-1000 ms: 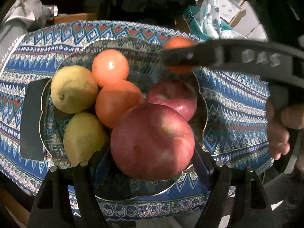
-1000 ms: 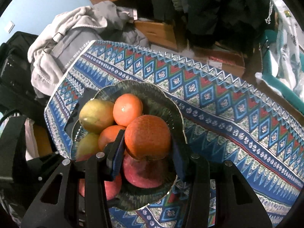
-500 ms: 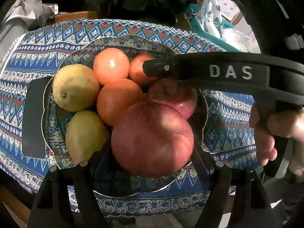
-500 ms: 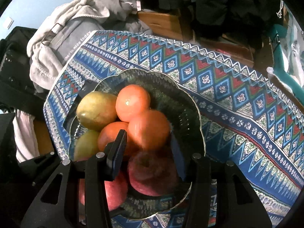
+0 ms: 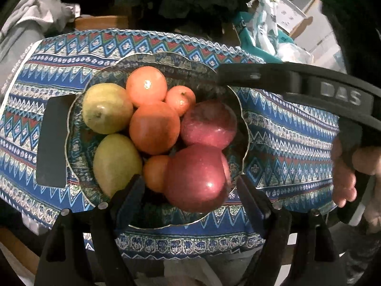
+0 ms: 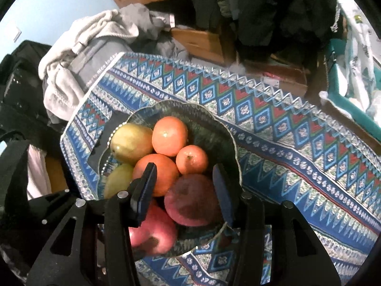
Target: Organize fruits
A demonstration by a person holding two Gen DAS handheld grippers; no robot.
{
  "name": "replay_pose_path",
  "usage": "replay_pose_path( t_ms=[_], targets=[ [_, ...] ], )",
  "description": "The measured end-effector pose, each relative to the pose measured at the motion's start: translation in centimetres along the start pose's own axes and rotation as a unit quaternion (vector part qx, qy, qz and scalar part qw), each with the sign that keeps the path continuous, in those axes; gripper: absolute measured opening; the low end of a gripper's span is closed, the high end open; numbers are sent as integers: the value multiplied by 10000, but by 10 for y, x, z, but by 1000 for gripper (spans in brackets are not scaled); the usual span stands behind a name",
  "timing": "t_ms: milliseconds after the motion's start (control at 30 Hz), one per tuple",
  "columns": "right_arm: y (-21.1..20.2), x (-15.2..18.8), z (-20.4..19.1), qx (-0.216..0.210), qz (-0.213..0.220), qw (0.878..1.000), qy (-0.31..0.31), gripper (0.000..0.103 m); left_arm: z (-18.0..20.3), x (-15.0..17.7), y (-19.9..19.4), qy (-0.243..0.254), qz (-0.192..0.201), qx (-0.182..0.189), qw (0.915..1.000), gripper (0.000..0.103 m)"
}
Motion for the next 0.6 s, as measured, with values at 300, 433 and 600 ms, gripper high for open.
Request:
replay_pose_path(
  t_ms=[300,433,600],
  targets=[
    [-62,1,12,246,502,9983,153,54,12,-9,-37,191,479,-226,9984,81],
    [-93,2,18,346,764,9963,179,59,24,-14,-58,351,776,-334,9958,81],
    [-124,5,21,372,1018,9939,198,60,37,-18,-88,414,1110,-319,9924,82]
  ],
)
Point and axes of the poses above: each gripper's, at about its wrist camera, not at the fingertips, and y roughly the way its jaws point, z to its right, x to its underside, the point moved 5 cm from there along y, roughly the way its jaws point, and after that the axes turned 15 degrees about x, right-handed, at the moved point
